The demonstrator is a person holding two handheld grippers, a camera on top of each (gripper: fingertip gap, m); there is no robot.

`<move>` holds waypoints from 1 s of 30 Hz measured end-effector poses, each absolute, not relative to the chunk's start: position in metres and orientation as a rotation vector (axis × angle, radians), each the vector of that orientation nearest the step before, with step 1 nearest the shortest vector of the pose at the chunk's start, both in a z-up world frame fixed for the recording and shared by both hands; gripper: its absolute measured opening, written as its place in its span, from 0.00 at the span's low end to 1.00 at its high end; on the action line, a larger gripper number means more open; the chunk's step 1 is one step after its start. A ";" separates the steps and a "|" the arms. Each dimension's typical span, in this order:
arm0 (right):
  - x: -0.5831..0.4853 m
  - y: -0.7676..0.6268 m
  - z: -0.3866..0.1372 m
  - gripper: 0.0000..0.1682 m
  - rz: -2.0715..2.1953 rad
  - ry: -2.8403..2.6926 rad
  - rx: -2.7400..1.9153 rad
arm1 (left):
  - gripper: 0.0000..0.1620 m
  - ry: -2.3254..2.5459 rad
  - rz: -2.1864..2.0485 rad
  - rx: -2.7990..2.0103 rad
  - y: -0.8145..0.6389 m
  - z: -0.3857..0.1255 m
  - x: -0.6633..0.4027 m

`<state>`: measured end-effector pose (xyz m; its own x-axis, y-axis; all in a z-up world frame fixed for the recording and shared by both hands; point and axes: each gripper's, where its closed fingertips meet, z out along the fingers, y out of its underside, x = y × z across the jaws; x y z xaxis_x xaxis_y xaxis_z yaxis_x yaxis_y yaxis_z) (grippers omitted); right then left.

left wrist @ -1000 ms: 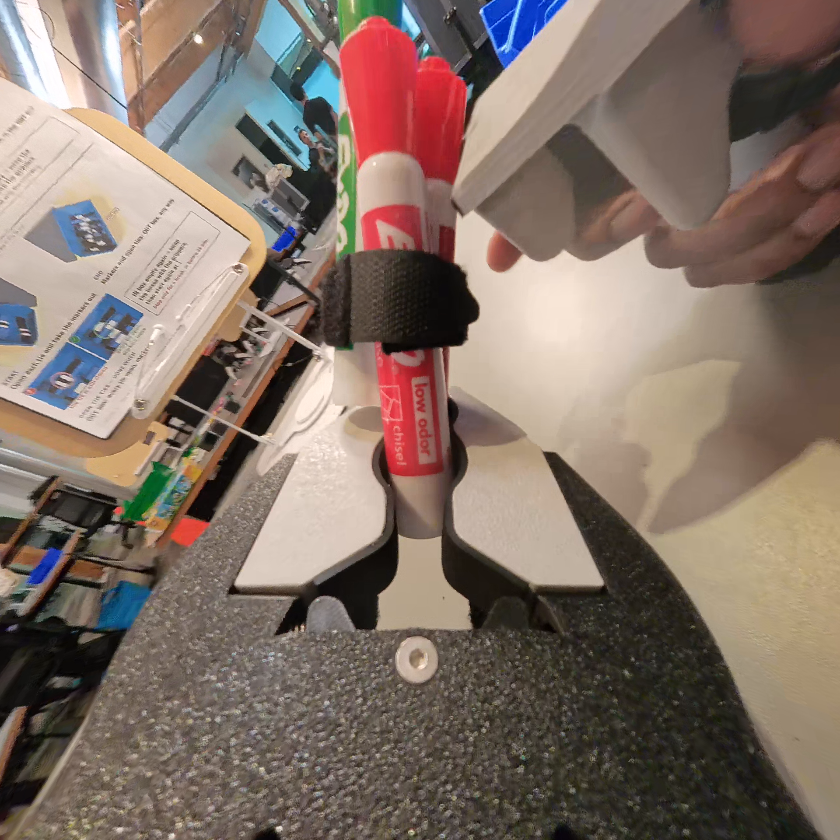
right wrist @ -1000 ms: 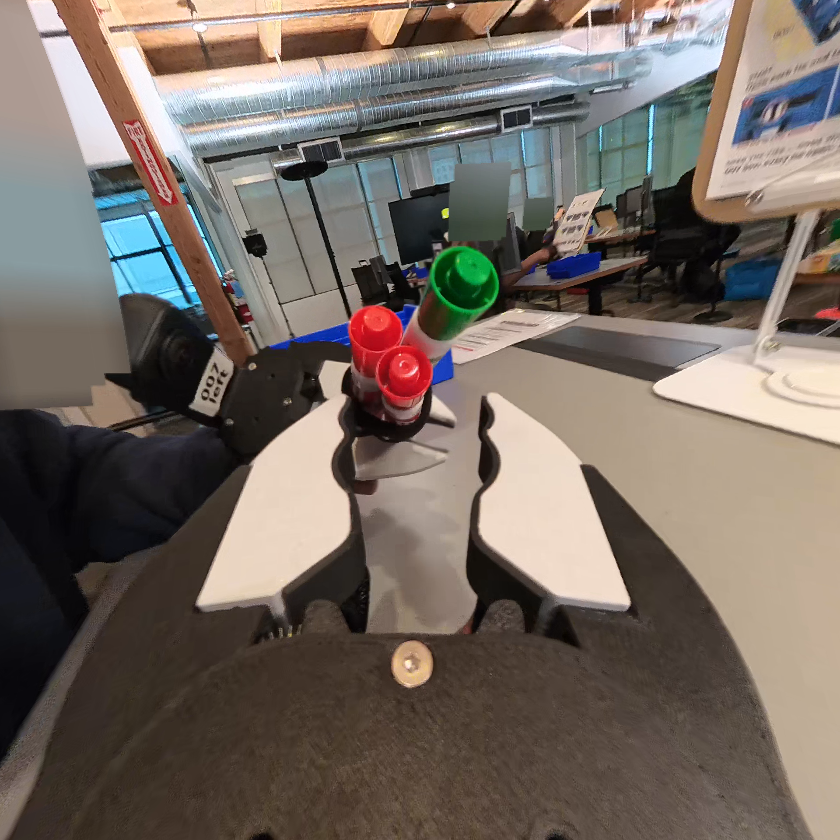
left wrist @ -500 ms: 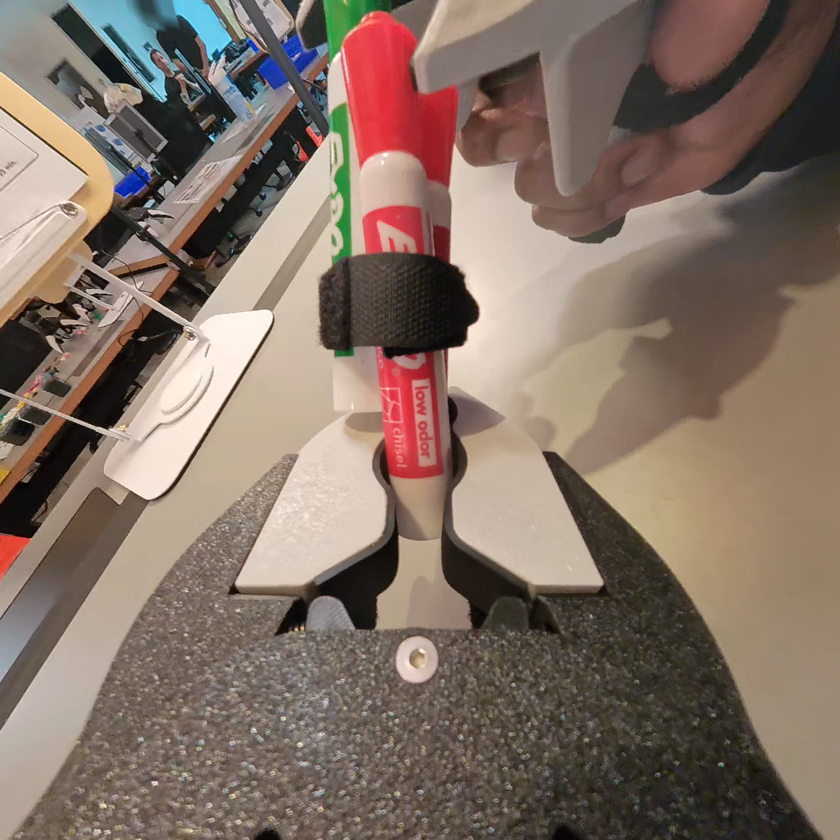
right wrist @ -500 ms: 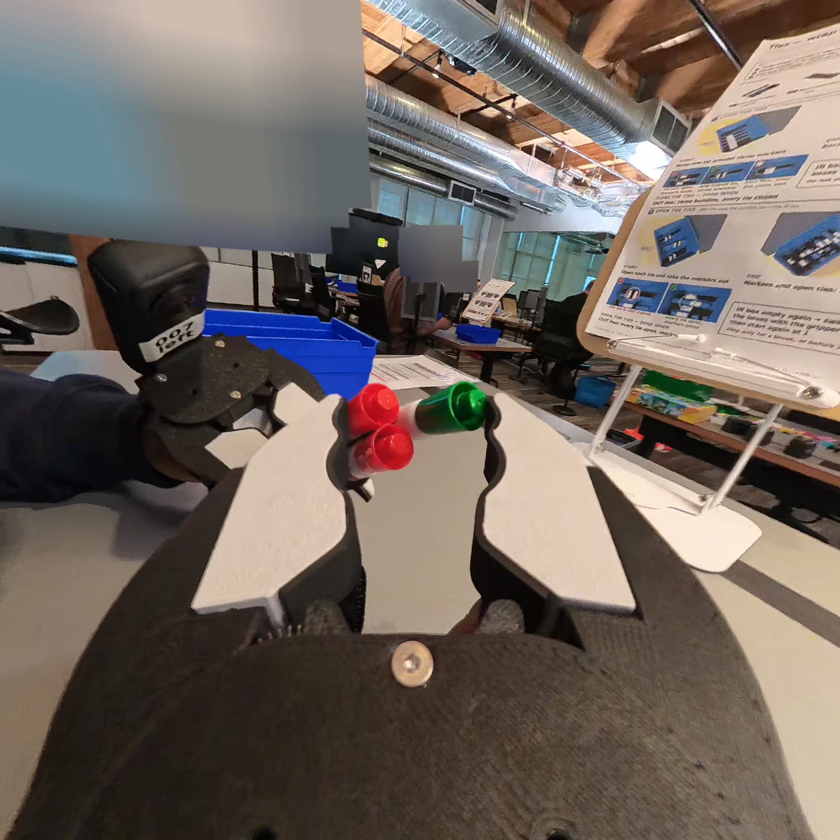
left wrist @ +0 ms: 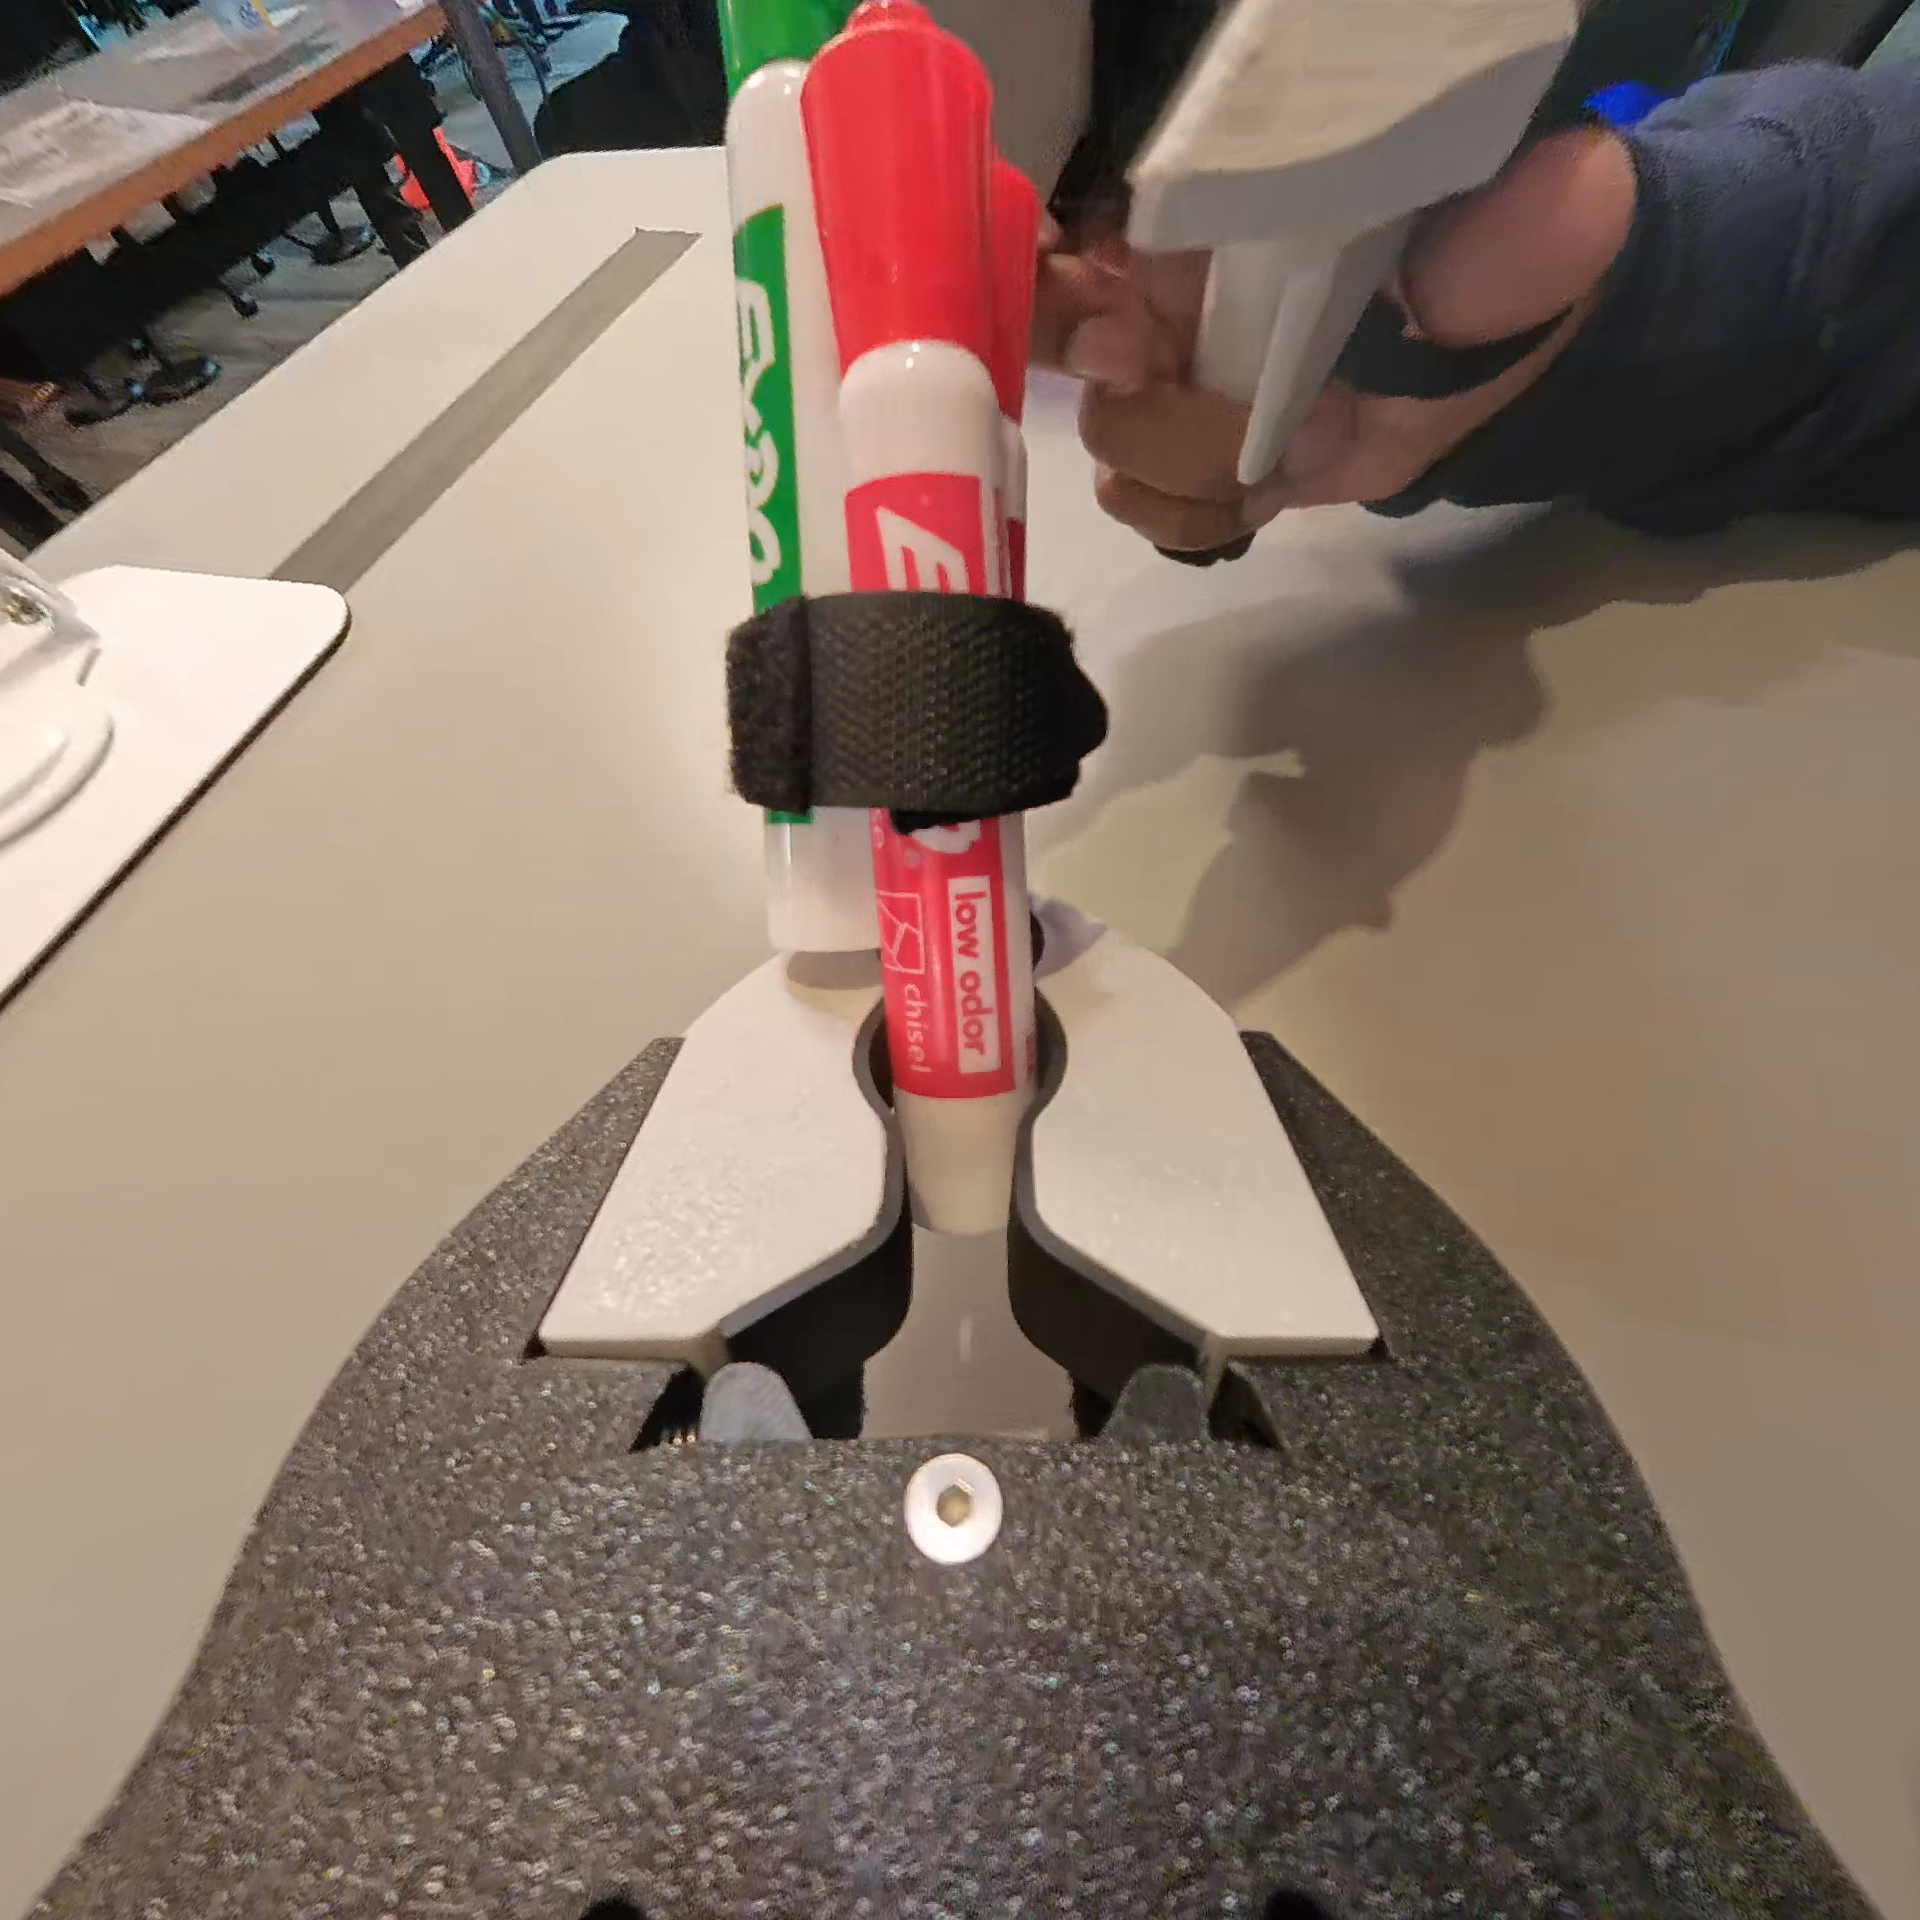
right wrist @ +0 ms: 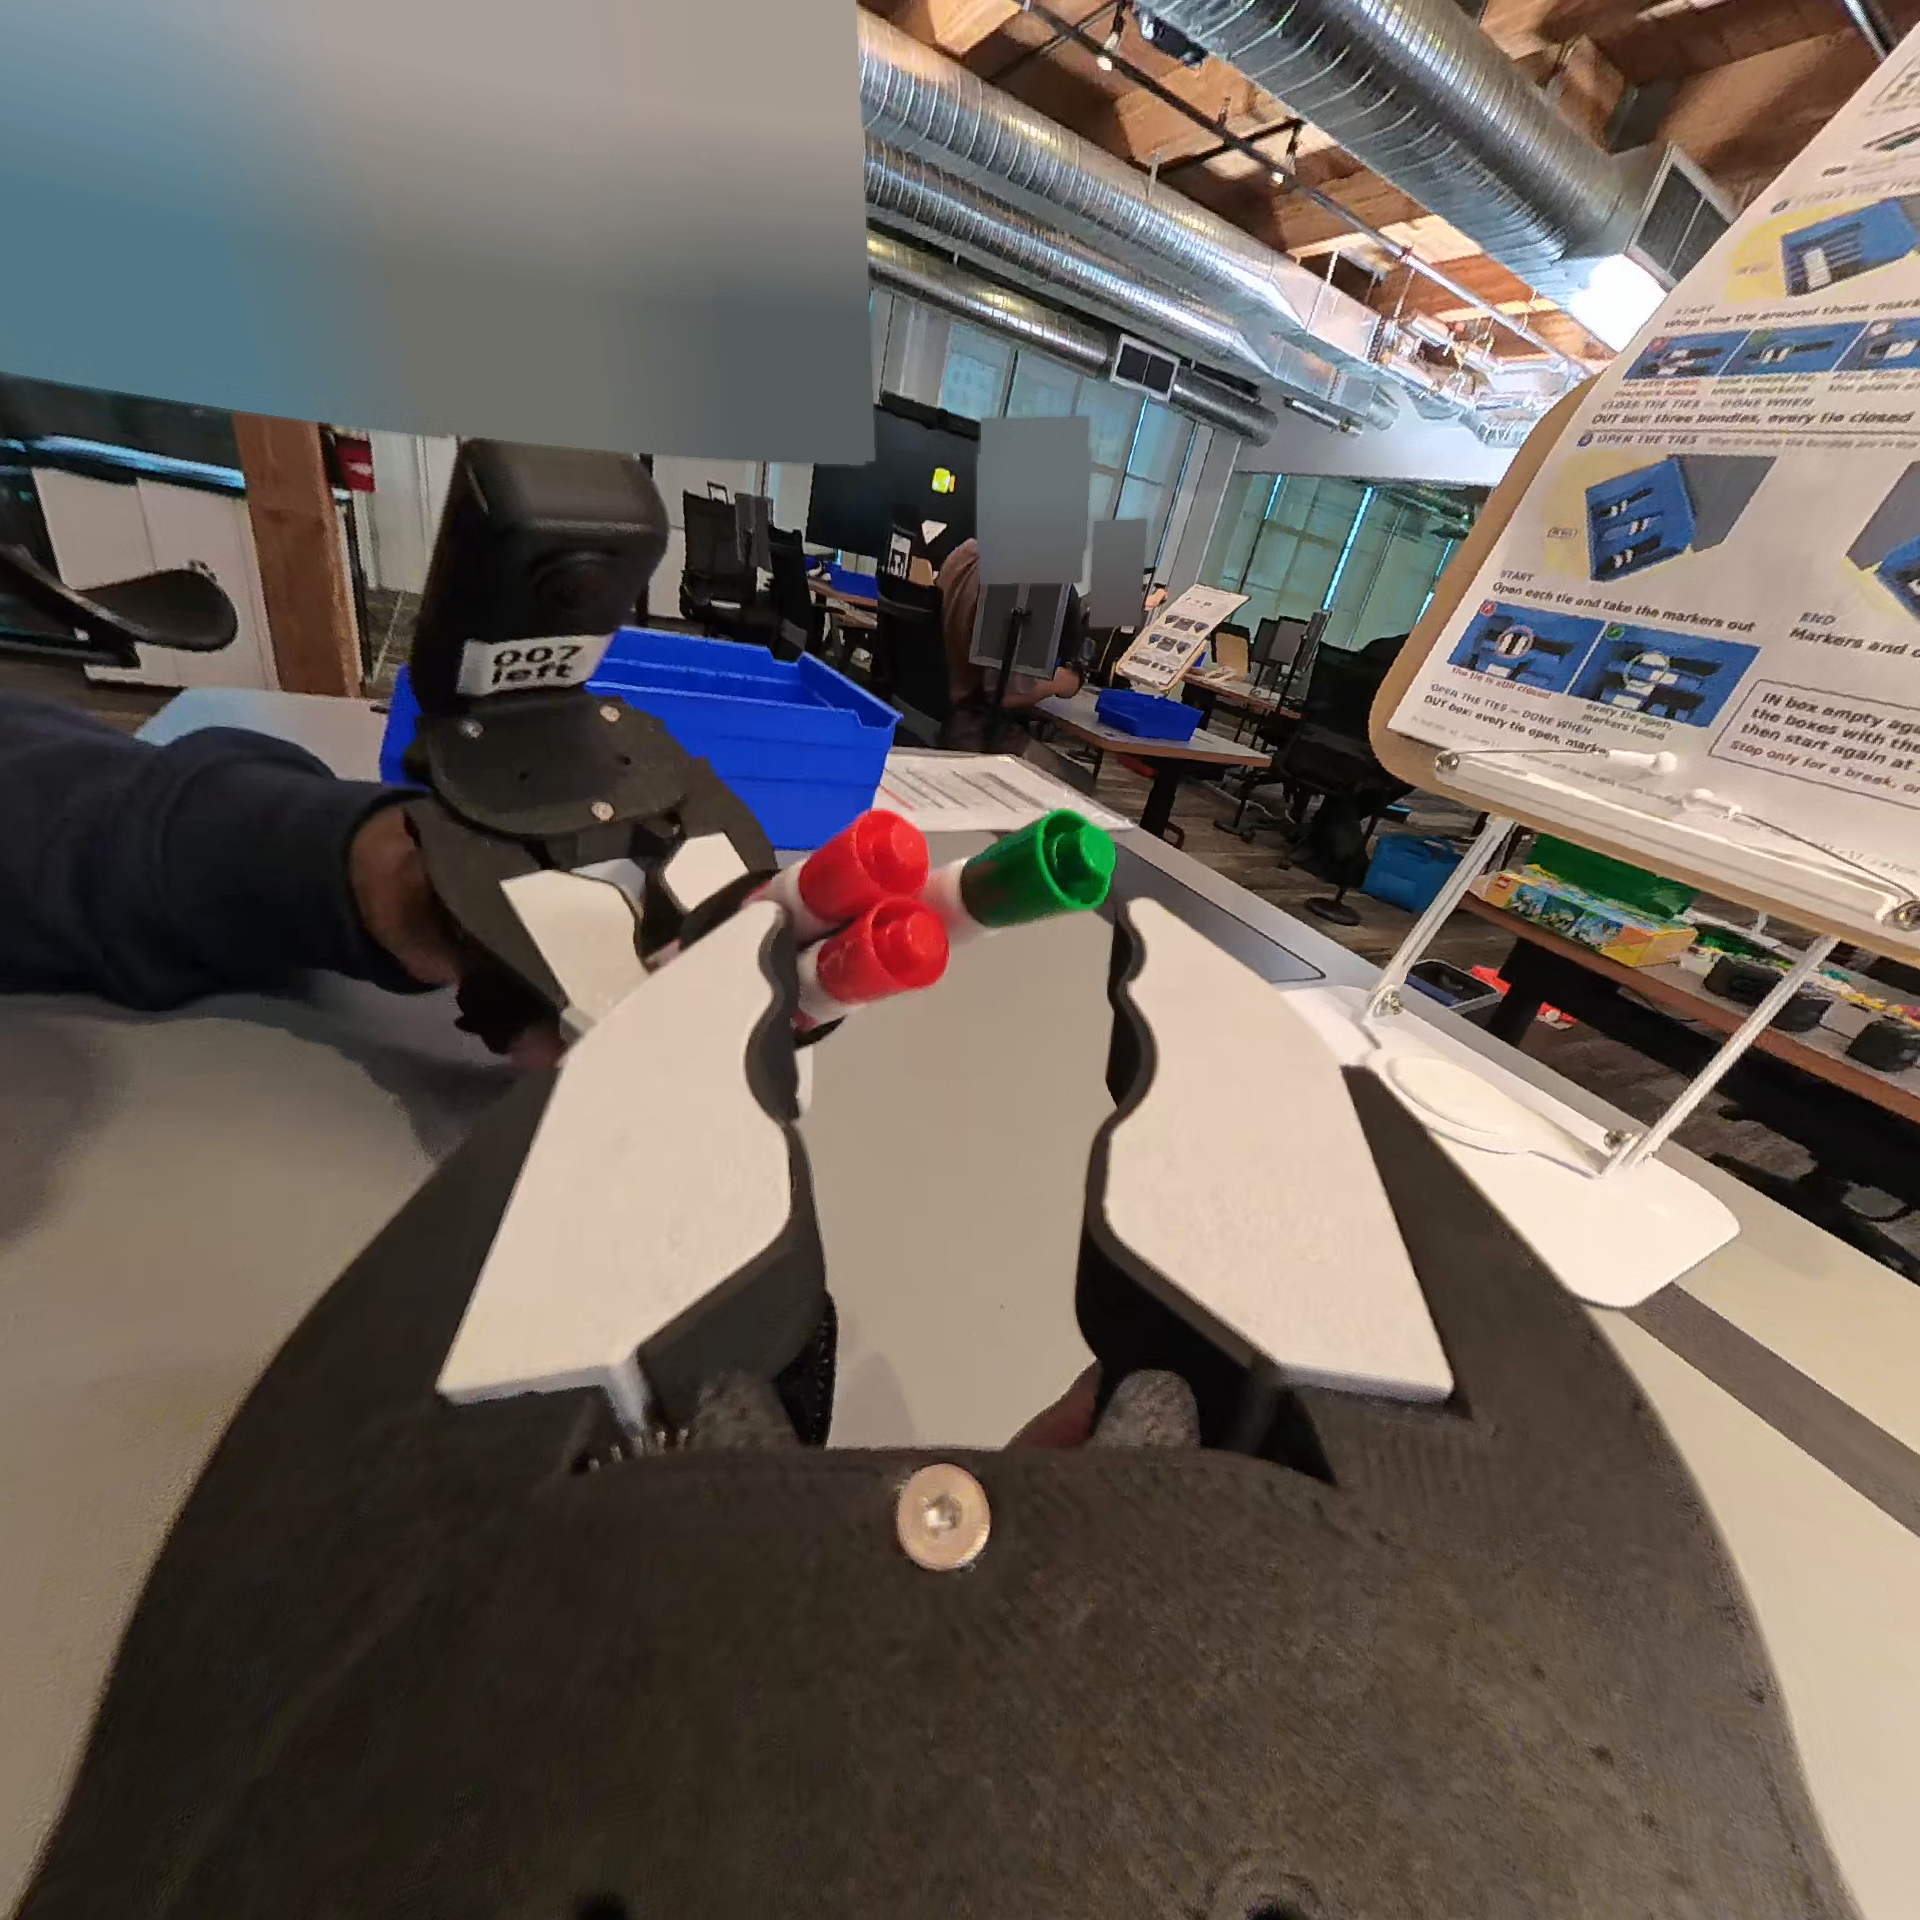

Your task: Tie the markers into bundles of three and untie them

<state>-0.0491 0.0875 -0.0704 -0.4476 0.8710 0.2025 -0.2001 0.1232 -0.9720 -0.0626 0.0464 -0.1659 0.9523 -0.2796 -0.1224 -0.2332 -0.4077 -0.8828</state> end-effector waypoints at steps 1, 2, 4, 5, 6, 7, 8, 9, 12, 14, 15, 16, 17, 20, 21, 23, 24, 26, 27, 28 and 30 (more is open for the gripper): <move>-0.050 0.088 -0.072 0.35 1.476 -1.510 -0.694 | 0.10 0.351 -0.076 -2.010 0.046 -0.166 -0.064; -0.050 0.089 -0.074 0.37 1.465 -1.525 -0.697 | 0.10 0.338 -0.094 -2.014 0.046 -0.166 -0.065; -0.051 0.089 -0.077 0.38 1.398 -1.544 -0.669 | 0.10 0.327 -0.111 -2.040 0.044 -0.169 -0.066; -0.051 0.089 -0.080 0.38 1.330 -1.563 -0.636 | 0.10 0.327 -0.100 -2.055 0.044 -0.171 -0.068; -0.052 0.088 -0.085 0.38 1.248 -1.595 -0.596 | 0.10 0.331 -0.068 -2.063 0.044 -0.172 -0.071; -0.053 0.088 -0.091 0.40 1.168 -1.633 -0.561 | 0.10 0.347 -0.033 -2.070 0.044 -0.173 -0.072; -0.054 0.087 -0.097 0.42 1.107 -1.668 -0.538 | 0.10 0.363 0.002 -2.072 0.044 -0.174 -0.074; -0.055 0.087 -0.102 0.44 1.074 -1.689 -0.529 | 0.10 0.372 0.040 -2.077 0.044 -0.175 -0.076; -0.056 0.087 -0.102 0.49 1.082 -1.676 -0.544 | 0.10 0.416 0.153 -2.096 0.044 -0.179 -0.080; -0.057 0.088 -0.099 0.52 1.097 -1.660 -0.562 | 0.10 0.465 0.241 -2.107 0.044 -0.182 -0.082; -0.057 0.088 -0.099 0.52 1.105 -1.661 -0.571 | 0.10 0.489 0.293 -2.108 0.044 -0.183 -0.083; -0.057 0.088 -0.100 0.51 1.117 -1.668 -0.577 | 0.10 0.513 0.346 -2.106 0.044 -0.183 -0.085; -0.057 0.086 -0.101 0.50 1.129 -1.675 -0.578 | 0.10 0.537 0.391 -2.105 0.044 -0.184 -0.085; -0.056 0.081 -0.106 0.48 1.125 -1.700 -0.554 | 0.10 0.593 0.500 -2.104 0.044 -0.185 -0.087; -0.055 0.078 -0.108 0.47 1.116 -1.708 -0.539 | 0.10 0.605 0.515 -2.106 0.044 -0.186 -0.086; -0.053 0.073 -0.111 0.44 1.105 -1.725 -0.509 | 0.10 0.617 0.544 -2.106 0.045 -0.187 -0.087; -0.053 0.071 -0.113 0.42 1.104 -1.733 -0.495 | 0.10 0.624 0.552 -2.108 0.045 -0.188 -0.087; -0.051 0.066 -0.116 0.40 1.104 -1.749 -0.470 | 0.10 0.636 0.565 -2.107 0.045 -0.188 -0.086; -0.051 0.065 -0.117 0.39 1.098 -1.753 -0.463 | 0.10 0.649 0.575 -2.107 0.045 -0.188 -0.085; -0.051 0.064 -0.118 0.39 1.088 -1.759 -0.455 | 0.10 0.659 0.587 -2.108 0.044 -0.189 -0.085; -0.050 0.065 -0.119 0.39 1.064 -1.769 -0.437 | 0.10 0.666 0.593 -2.113 0.044 -0.190 -0.085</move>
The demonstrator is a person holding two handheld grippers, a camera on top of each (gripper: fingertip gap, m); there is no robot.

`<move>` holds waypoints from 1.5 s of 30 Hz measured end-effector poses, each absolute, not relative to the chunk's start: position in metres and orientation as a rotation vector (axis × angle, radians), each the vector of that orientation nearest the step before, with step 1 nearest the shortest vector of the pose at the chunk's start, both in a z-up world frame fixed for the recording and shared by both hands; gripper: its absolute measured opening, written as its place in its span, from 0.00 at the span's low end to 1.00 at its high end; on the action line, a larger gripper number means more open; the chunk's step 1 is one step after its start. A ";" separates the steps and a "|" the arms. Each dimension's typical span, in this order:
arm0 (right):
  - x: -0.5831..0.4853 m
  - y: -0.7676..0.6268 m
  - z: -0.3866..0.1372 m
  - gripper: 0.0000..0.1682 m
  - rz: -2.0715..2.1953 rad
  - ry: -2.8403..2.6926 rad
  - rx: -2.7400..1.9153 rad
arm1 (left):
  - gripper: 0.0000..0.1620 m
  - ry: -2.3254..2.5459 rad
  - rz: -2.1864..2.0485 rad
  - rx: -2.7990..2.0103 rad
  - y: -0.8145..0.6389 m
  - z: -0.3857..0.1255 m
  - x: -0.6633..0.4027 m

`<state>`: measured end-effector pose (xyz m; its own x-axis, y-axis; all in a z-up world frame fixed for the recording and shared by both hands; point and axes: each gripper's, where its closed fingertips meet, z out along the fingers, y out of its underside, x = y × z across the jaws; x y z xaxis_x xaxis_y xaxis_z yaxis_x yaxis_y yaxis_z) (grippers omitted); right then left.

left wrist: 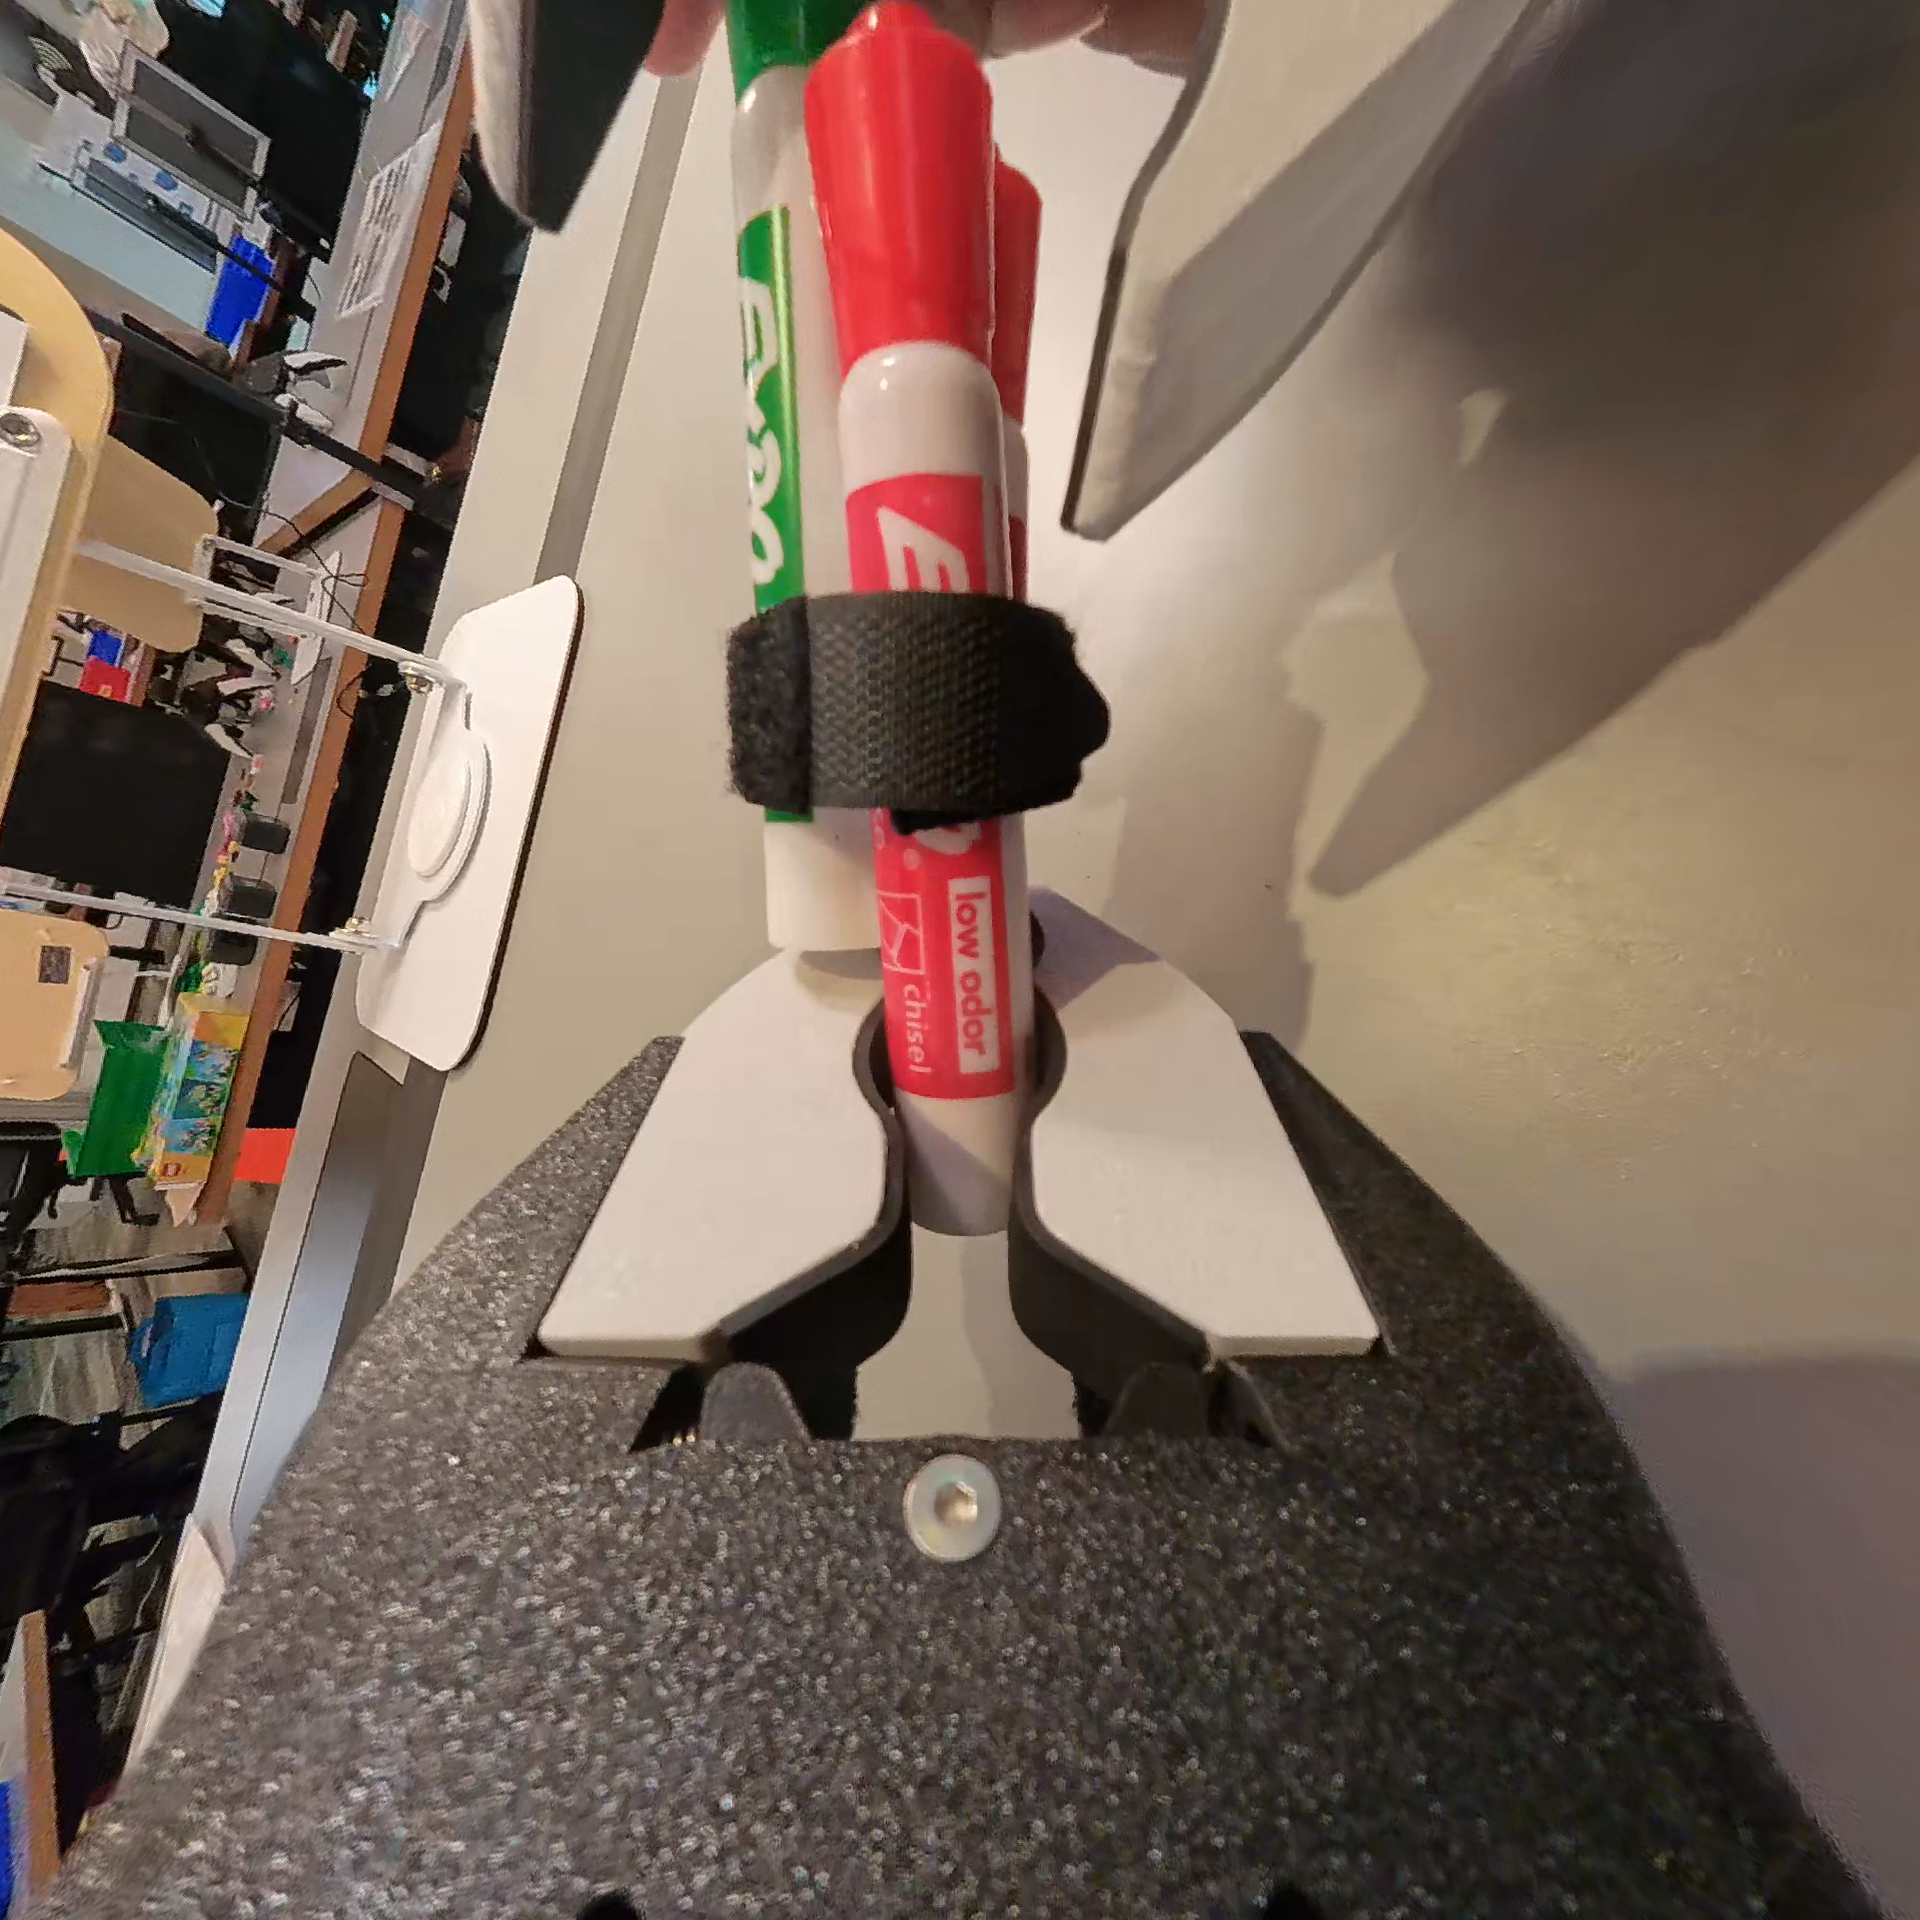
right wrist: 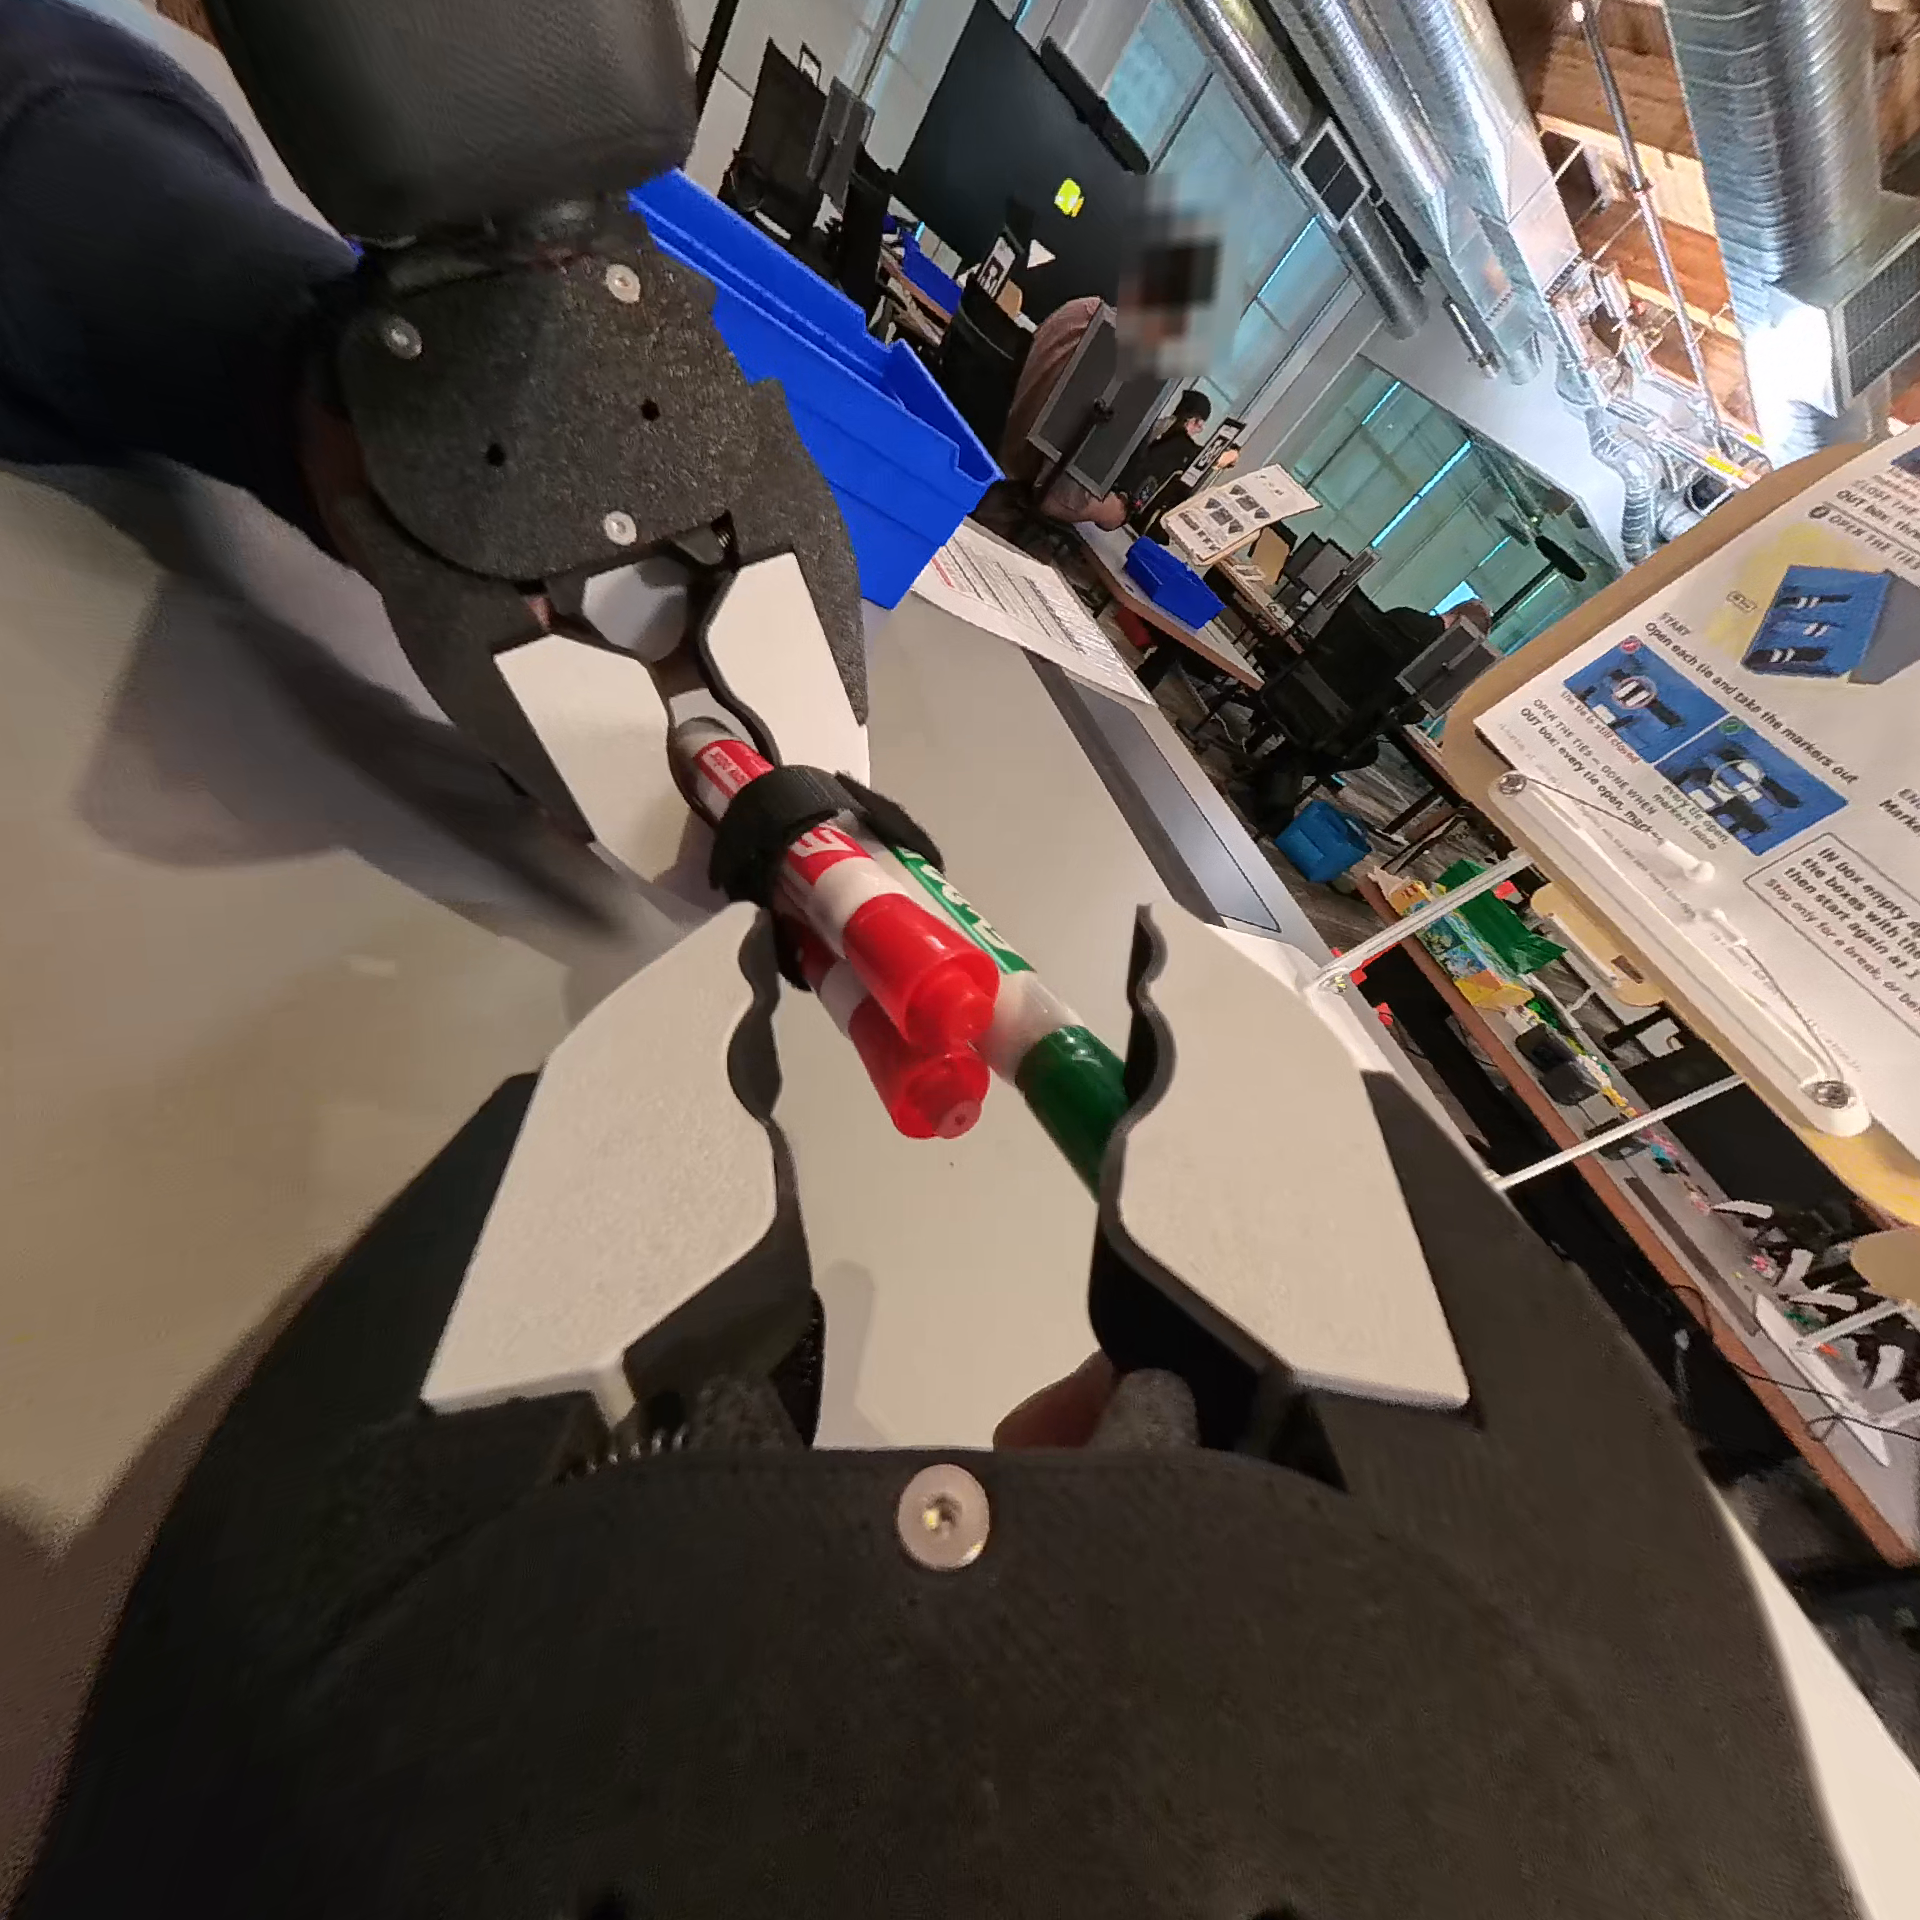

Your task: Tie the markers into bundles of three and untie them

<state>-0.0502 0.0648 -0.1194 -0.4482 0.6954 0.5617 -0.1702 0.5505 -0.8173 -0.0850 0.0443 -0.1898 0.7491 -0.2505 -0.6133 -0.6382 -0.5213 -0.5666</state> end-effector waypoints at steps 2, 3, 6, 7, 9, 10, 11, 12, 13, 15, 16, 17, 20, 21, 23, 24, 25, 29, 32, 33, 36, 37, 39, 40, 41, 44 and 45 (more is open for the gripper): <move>-0.050 0.068 -0.120 0.39 1.025 -1.781 -0.421 | 0.10 0.677 0.608 -2.113 0.044 -0.190 -0.086; -0.049 0.070 -0.120 0.40 1.006 -1.795 -0.413 | 0.10 0.690 0.635 -2.114 0.043 -0.190 -0.088; -0.048 0.076 -0.125 0.40 0.885 -1.856 -0.379 | 0.10 0.753 0.742 -2.123 0.040 -0.191 -0.095; -0.048 0.077 -0.130 0.40 0.820 -1.889 -0.366 | 0.10 0.768 0.764 -2.124 0.040 -0.191 -0.095; -0.049 0.079 -0.143 0.41 0.678 -1.975 -0.353 | 0.10 0.792 0.790 -2.133 0.039 -0.193 -0.095; -0.049 0.079 -0.150 0.43 0.612 -2.012 -0.349 | 0.10 0.805 0.802 -2.137 0.039 -0.193 -0.094; -0.049 0.078 -0.155 0.43 0.554 -2.039 -0.344 | 0.10 0.819 0.815 -2.140 0.039 -0.194 -0.094; -0.049 0.077 -0.160 0.43 0.502 -2.059 -0.339 | 0.10 0.833 0.828 -2.143 0.039 -0.196 -0.093; -0.050 0.075 -0.164 0.43 0.454 -2.074 -0.333 | 0.10 0.850 0.845 -2.147 0.039 -0.197 -0.092; -0.052 0.073 -0.171 0.42 0.357 -2.085 -0.323 | 0.10 0.881 0.879 -2.150 0.039 -0.198 -0.091; -0.053 0.071 -0.174 0.41 0.313 -2.087 -0.317 | 0.10 0.894 0.893 -2.149 0.039 -0.199 -0.090; -0.055 0.070 -0.177 0.39 0.269 -2.080 -0.312 | 0.10 0.906 0.905 -2.149 0.039 -0.199 -0.089; -0.059 0.064 -0.176 0.29 0.206 -2.024 -0.289 | 0.10 0.943 0.919 -2.131 0.038 -0.199 -0.087; -0.060 0.064 -0.173 0.28 0.195 -2.006 -0.290 | 0.10 0.938 0.924 -2.128 0.038 -0.198 -0.088; -0.060 0.066 -0.169 0.24 0.167 -1.986 -0.290 | 0.10 0.908 0.924 -2.121 0.038 -0.193 -0.090; -0.060 0.066 -0.168 0.24 0.153 -1.979 -0.284 | 0.10 0.901 0.912 -2.125 0.038 -0.193 -0.090; -0.060 0.067 -0.167 0.24 0.143 -1.974 -0.277 | 0.10 0.901 0.912 -2.122 0.038 -0.192 -0.090; -0.059 0.066 -0.172 0.24 0.137 -1.985 -0.250 | 0.10 0.924 0.911 -2.129 0.037 -0.196 -0.089; -0.058 0.065 -0.174 0.24 0.117 -1.986 -0.213 | 0.10 0.935 0.912 -2.127 0.037 -0.197 -0.088; -0.058 0.065 -0.174 0.24 0.112 -1.984 -0.206 | 0.10 0.934 0.910 -2.128 0.037 -0.197 -0.088; -0.058 0.066 -0.173 0.24 0.108 -1.982 -0.201 | 0.10 0.934 0.909 -2.124 0.038 -0.197 -0.087; -0.057 0.066 -0.173 0.24 0.110 -1.983 -0.201 | 0.10 0.936 0.908 -2.121 0.038 -0.197 -0.087; -0.057 0.066 -0.173 0.24 0.116 -1.979 -0.199 | 0.10 0.934 0.909 -2.111 0.038 -0.196 -0.087; -0.057 0.066 -0.172 0.24 0.120 -1.978 -0.200 | 0.10 0.933 0.910 -2.104 0.039 -0.195 -0.087; -0.057 0.067 -0.172 0.23 0.124 -1.976 -0.203 | 0.10 0.933 0.912 -2.095 0.039 -0.194 -0.087; -0.057 0.067 -0.170 0.23 0.134 -1.969 -0.207 | 0.13 0.923 0.924 -2.066 0.041 -0.190 -0.087; -0.057 0.068 -0.169 0.23 0.137 -1.967 -0.208 | 0.14 0.919 0.920 -2.060 0.041 -0.189 -0.087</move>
